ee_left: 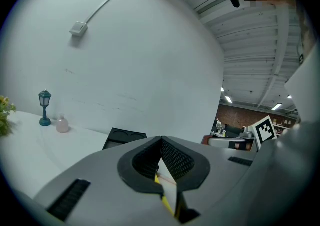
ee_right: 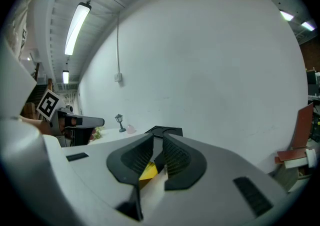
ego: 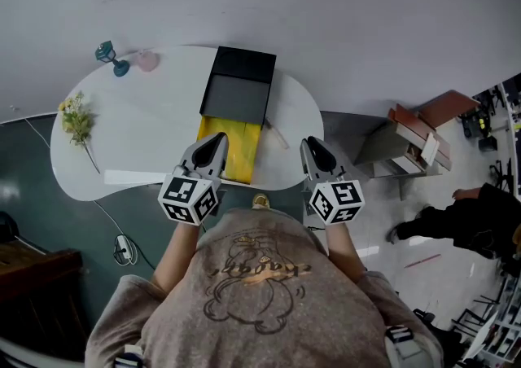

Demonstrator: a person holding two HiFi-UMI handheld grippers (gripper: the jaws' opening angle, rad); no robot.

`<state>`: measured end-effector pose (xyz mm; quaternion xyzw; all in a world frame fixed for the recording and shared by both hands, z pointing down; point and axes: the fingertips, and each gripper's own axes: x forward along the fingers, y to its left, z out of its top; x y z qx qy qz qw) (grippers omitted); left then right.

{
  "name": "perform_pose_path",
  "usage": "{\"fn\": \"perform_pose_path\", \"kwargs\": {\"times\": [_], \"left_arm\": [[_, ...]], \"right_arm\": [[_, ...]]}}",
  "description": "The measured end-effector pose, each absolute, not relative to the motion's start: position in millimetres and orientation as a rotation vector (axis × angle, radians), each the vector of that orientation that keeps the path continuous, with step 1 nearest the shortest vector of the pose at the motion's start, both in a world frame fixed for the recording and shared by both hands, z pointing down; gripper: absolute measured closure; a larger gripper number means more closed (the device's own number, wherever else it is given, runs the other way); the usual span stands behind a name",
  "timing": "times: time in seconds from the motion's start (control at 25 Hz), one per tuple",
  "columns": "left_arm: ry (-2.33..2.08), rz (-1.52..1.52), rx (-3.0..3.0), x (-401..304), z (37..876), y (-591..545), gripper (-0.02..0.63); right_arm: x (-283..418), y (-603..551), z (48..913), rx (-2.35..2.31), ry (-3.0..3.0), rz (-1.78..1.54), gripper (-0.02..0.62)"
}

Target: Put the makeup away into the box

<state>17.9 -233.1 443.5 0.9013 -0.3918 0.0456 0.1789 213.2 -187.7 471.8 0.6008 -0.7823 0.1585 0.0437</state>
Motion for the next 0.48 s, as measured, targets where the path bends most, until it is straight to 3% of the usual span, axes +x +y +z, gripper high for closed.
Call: {"fn": "perform_pose_path", "kwargs": {"times": [0.16, 0.48], "left_arm": [[-1.112, 0.130, 2.539, 18, 444, -232, 0.584], [-1.135, 0.140, 2.531, 11, 444, -231, 0.584]], "right_arm": [[213, -192, 478, 1.802, -2.397, 0.539, 0.467], [204, -201, 486, 1.721, -2.414, 0.556, 0.387]]}}
